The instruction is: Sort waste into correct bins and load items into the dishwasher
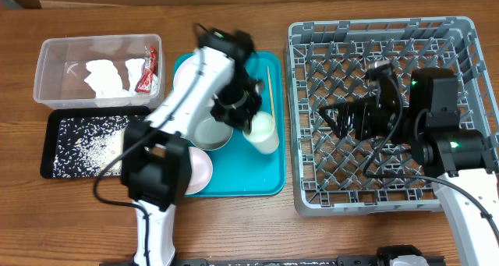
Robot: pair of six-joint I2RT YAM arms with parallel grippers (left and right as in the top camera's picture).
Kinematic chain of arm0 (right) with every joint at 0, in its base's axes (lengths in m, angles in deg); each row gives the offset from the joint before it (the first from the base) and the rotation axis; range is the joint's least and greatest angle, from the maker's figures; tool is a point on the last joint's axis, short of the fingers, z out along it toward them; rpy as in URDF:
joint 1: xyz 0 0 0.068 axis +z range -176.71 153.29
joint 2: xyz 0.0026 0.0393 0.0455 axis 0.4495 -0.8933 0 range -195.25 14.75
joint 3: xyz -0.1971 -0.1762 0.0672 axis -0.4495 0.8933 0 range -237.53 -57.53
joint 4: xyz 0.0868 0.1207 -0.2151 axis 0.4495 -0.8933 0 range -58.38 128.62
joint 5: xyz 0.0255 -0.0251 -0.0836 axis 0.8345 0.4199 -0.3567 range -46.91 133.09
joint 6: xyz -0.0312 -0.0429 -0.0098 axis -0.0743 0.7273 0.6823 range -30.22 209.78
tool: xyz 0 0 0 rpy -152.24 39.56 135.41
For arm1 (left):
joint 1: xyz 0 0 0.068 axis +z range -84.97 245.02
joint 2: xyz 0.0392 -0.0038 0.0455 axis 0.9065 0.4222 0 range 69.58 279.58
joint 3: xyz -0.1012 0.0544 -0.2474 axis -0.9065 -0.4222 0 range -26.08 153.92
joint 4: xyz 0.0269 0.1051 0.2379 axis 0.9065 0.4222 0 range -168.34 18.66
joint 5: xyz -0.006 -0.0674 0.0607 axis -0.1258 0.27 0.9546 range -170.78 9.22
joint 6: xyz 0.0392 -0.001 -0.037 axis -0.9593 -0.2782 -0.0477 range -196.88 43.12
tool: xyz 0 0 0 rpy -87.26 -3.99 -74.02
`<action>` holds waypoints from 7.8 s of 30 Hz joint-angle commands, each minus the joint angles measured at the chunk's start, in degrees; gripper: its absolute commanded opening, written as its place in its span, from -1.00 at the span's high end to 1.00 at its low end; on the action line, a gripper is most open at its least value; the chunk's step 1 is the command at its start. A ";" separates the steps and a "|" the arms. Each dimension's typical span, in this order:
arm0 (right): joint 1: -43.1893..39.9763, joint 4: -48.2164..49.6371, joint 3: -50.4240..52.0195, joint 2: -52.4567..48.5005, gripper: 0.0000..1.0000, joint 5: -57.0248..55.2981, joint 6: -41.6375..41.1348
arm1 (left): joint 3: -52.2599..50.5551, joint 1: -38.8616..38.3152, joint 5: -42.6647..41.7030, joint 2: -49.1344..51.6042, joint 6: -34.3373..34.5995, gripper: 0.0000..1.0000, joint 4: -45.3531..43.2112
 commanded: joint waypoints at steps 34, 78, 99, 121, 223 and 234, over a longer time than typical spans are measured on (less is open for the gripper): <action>7.48 44.78 -0.94 -18.56 -0.91 41.38 -13.77 | 5.27 13.31 -54.42 -4.28 -23.26 0.92 7.78; 4.11 39.28 -0.94 -18.56 -0.16 33.86 -18.97 | 5.27 16.65 -50.23 -4.28 -17.00 -0.25 0.81; -0.66 -9.73 -4.48 -0.15 -0.19 -5.84 -19.54 | 5.27 18.78 -25.86 -4.28 -6.69 -0.31 -7.19; 22.40 -36.70 -5.62 -7.21 -0.21 -31.26 -38.62 | 5.27 17.09 -14.69 -4.28 -4.98 -0.32 -8.31; 33.42 -9.49 -35.98 -32.02 0.92 -109.00 -21.79 | 35.43 19.45 29.59 -11.30 10.21 -1.00 6.54; 21.11 10.05 -35.60 -45.46 0.92 -107.36 15.87 | 35.43 19.45 29.59 -11.30 10.21 -1.00 6.54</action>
